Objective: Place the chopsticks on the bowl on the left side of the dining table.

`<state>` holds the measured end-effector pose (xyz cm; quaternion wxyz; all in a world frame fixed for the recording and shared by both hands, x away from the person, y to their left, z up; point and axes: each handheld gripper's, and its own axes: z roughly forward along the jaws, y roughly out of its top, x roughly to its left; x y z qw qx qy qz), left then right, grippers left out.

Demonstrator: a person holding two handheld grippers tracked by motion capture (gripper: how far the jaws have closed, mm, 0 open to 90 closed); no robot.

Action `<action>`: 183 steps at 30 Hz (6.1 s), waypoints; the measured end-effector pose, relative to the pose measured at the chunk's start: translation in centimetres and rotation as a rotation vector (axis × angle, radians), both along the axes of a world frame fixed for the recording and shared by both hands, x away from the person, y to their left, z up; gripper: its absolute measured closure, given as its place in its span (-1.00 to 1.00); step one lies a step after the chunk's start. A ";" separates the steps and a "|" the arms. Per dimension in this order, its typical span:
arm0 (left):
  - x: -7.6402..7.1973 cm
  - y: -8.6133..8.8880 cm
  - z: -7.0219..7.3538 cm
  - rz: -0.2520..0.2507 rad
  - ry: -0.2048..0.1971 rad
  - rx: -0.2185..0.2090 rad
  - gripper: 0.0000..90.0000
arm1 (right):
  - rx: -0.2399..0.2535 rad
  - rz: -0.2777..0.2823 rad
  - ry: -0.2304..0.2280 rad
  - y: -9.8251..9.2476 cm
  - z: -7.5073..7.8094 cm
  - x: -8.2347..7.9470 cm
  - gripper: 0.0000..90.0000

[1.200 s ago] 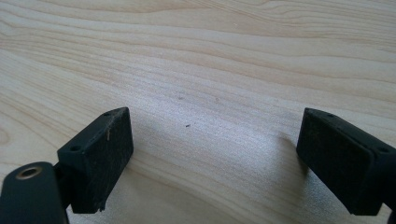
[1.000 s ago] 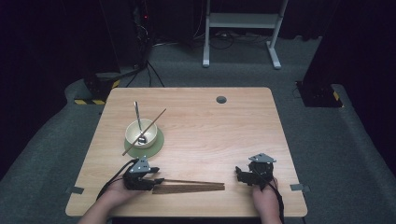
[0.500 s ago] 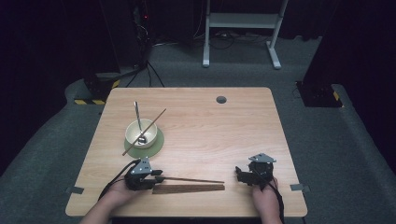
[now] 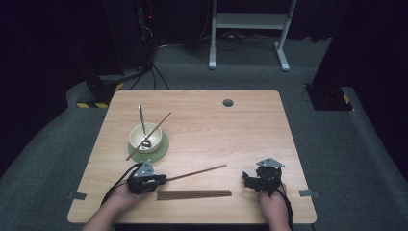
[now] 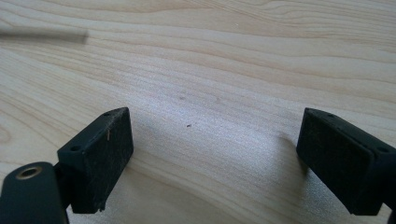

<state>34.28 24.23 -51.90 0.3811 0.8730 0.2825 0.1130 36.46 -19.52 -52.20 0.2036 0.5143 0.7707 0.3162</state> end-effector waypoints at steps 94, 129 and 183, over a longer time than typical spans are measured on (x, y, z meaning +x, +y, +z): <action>-1.2 4.1 4.8 0.277 -0.251 -0.323 0.86 | -0.007 0.013 -0.015 -0.1 -0.1 0.0 -0.76; -0.8 8.0 5.4 0.469 -0.325 -0.327 0.86 | -0.007 0.013 -0.014 -0.1 -0.1 0.0 -0.76; -0.7 5.0 4.1 0.461 -0.361 0.002 0.81 | -0.007 0.012 -0.015 0.0 -0.1 0.0 -0.76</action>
